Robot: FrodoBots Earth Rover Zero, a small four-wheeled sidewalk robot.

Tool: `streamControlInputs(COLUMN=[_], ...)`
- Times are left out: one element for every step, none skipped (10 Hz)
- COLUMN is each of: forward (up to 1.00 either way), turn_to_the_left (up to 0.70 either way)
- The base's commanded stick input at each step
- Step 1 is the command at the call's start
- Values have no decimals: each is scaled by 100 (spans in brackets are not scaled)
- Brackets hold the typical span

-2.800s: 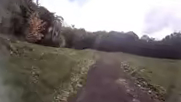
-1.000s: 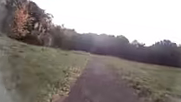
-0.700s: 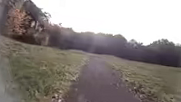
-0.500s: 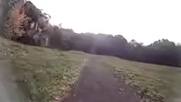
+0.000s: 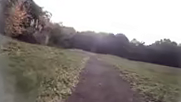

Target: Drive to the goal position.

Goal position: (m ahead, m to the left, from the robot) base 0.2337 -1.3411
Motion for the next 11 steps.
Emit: streamControlInputs(forward=[85,85,85,85,85,85,85,85,85,85,85], turn_to_the_left=[0,0,0,-20,-27,-25,-13,-1,0,0,0])
